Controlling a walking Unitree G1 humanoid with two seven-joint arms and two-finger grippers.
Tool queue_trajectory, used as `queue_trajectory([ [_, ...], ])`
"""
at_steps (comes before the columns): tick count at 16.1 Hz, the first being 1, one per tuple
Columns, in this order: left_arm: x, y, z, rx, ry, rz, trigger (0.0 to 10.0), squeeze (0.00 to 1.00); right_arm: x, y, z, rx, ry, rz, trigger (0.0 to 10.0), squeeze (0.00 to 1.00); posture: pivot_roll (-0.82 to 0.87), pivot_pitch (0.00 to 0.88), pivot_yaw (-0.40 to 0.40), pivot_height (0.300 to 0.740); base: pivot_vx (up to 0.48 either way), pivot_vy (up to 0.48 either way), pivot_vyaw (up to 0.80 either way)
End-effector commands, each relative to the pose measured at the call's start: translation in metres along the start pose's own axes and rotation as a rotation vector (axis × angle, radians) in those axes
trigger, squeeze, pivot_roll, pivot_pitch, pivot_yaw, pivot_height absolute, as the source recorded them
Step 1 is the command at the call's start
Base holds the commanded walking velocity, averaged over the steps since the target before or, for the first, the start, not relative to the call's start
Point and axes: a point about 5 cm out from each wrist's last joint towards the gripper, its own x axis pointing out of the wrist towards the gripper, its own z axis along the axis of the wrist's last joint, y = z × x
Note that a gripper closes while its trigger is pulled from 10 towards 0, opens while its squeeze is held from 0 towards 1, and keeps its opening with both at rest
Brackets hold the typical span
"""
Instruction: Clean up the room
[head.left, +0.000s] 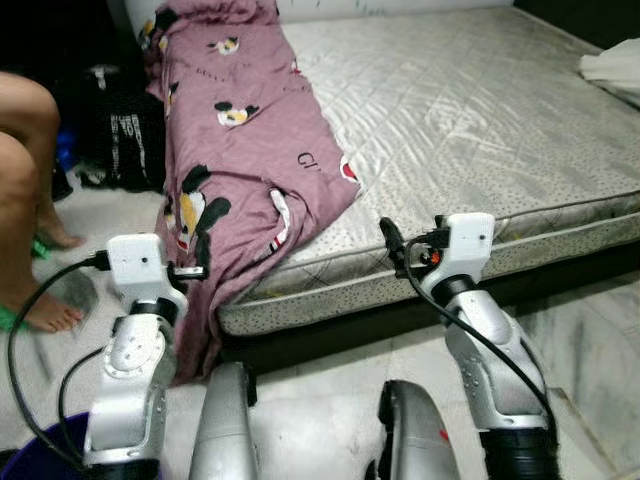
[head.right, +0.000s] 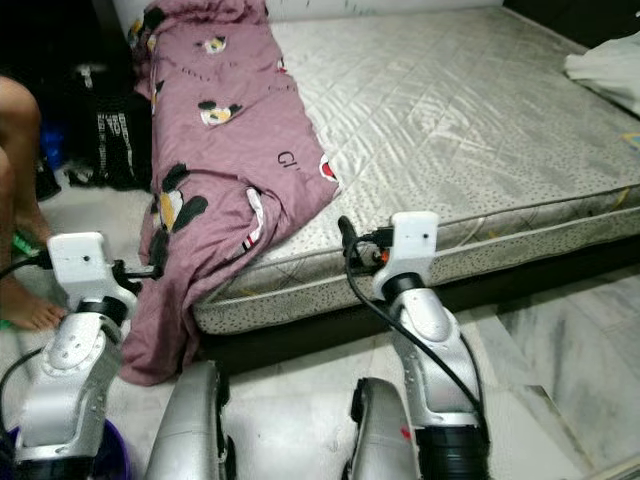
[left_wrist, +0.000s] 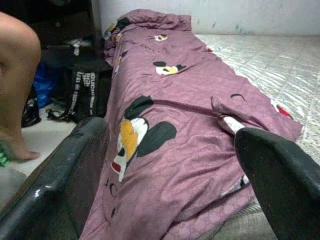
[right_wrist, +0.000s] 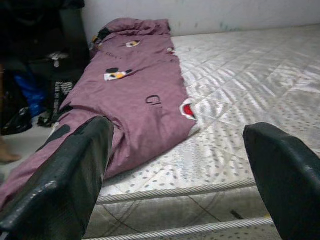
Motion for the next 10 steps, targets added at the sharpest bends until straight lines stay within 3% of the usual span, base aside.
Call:
queue_trajectory([
  [1,0.0012,-0.0018,0.0025,-0.001,-0.007,-0.016,10.0,0.00,0.0009,-0.0016,0.0040,0.003,-0.016,-0.002,10.0,0.00,-0.09,0.041,0.002,0.590,0.315,0.000,0.00],
  [9,0.0022,-0.0011,0.0031,0.001,-0.007,-0.014,10.0,0.00,0.0041,0.0034,0.0101,-0.024,-0.049,0.035,10.0,0.00,-0.09,0.046,0.001,0.590,0.368,0.000,0.00],
  [10,0.0024,-0.0008,0.0027,-0.001,-0.002,-0.012,10.0,0.00,0.0044,0.0044,0.0111,-0.025,-0.057,0.041,10.0,0.00,-0.09,0.045,0.001,0.590,0.270,0.000,0.61],
])
